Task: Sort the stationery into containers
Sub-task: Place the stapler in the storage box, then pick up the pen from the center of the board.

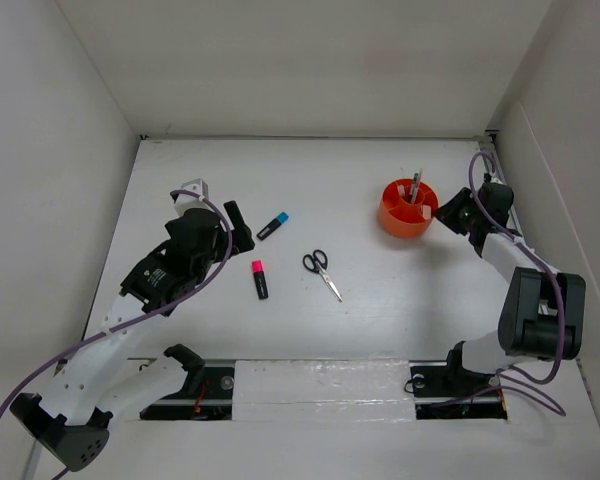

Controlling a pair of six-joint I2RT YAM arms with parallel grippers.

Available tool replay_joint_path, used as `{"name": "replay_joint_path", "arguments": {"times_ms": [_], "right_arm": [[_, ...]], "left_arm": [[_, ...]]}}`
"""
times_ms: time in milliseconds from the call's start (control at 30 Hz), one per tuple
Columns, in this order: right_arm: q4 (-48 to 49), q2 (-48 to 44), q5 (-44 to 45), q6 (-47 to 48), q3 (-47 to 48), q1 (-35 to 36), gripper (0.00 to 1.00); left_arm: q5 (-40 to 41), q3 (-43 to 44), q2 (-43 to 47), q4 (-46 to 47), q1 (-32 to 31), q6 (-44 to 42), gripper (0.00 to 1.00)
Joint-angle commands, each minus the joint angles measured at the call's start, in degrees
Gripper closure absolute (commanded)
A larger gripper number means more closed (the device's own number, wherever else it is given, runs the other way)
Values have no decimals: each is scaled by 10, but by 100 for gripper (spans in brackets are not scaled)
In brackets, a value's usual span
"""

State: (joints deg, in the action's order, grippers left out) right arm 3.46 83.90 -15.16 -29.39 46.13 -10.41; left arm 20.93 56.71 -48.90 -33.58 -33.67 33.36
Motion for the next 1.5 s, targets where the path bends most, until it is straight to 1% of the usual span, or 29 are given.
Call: {"name": "replay_joint_path", "arguments": {"times_ms": [0, 133, 300, 333, 467, 500, 533, 600, 633, 667, 700, 733, 767, 800, 900, 933, 1000, 1033, 1100, 1133, 1167, 1200, 1233, 1267, 1300, 1367, 1433, 1467], "right_arm": [[-5, -9, 10, 12, 12, 5, 71], [2, -36, 4, 12, 12, 5, 70], [8, -85, -26, 12, 5, 5, 69], [8, -94, -42, 12, 5, 5, 69], [15, -145, -63, 12, 5, 19, 59], [15, -165, -63, 12, 5, 27, 53], [15, -174, -63, 12, 5, 38, 51], [-4, -190, -30, 24, 11, 85, 45], [-13, -196, -15, 41, 11, 108, 44], [-40, -203, 22, 51, 20, 132, 42], [-54, -204, 42, 58, 33, 182, 41], [-64, -204, 56, 64, 33, 205, 39], [-78, -204, 64, 71, 40, 225, 38], [-84, -204, 70, 71, 40, 260, 38], [-92, -209, 89, 71, 34, 304, 33], [-92, -209, 95, 71, 27, 336, 33], [-112, -209, 118, 58, 27, 374, 33], [-118, -209, 152, 58, 27, 414, 31], [-136, -214, 194, 40, 27, 453, 31], [-156, -222, 234, 40, 27, 470, 31], [-168, -222, 252, 35, 34, 499, 31], [-182, -235, 268, 35, 34, 511, 31], [-211, -241, 285, 29, 43, 520, 31], [-219, -250, 305, 22, 43, 532, 31], [-224, -259, 305, 22, 43, 537, 31], [-245, -288, 325, 22, 43, 545, 31], [-258, -316, 325, 17, 48, 551, 31], [-265, -326, 325, 17, 48, 556, 31]], "left_arm": [[-3, -2, 9, 14, 0, -8, 0], [-3, -2, 9, 14, 0, -8, 0], [-3, -2, 9, 14, 0, -8, 0], [-3, -2, 9, 14, 0, -8, 0], [3, -2, 9, 14, 0, -8, 0], [8, -2, 9, 14, 0, -3, 0], [13, -2, 9, 14, 0, -3, 0], [19, -2, 9, 14, 0, 2, 0], [19, -2, 9, 8, 0, 2, 0], [32, -2, 9, 8, 0, 9, 0], [32, -2, 9, 3, 0, 14, 0], [40, -2, 3, 3, 0, 14, 0], [40, -2, 3, -2, 0, 20, 0], [49, -2, -3, -3, 0, 27, 0], [63, -2, -15, -9, 0, 33, 0], [63, -2, -15, -14, 0, 33, 0], [63, 3, -35, -14, 0, 33, 0], [51, 3, -42, -14, 0, 33, 0], [35, 9, -62, -20, 0, 33, 0], [16, 9, -67, -20, 0, 43, 0], [4, 9, -73, -20, 0, 53, 0], [-6, -11, -86, -11, 0, 60, 0], [-15, -17, -97, -4, 0, 76, 0], [-15, -17, -110, -4, 0, 87, 0], [-9, -17, -138, -11, 0, 99, 0], [-9, -22, -157, -4, 0, 126, 0], [-14, -54, -171, 23, 0, 134, 0], [-22, -66, -171, 53, 0, 134, 0]]}}
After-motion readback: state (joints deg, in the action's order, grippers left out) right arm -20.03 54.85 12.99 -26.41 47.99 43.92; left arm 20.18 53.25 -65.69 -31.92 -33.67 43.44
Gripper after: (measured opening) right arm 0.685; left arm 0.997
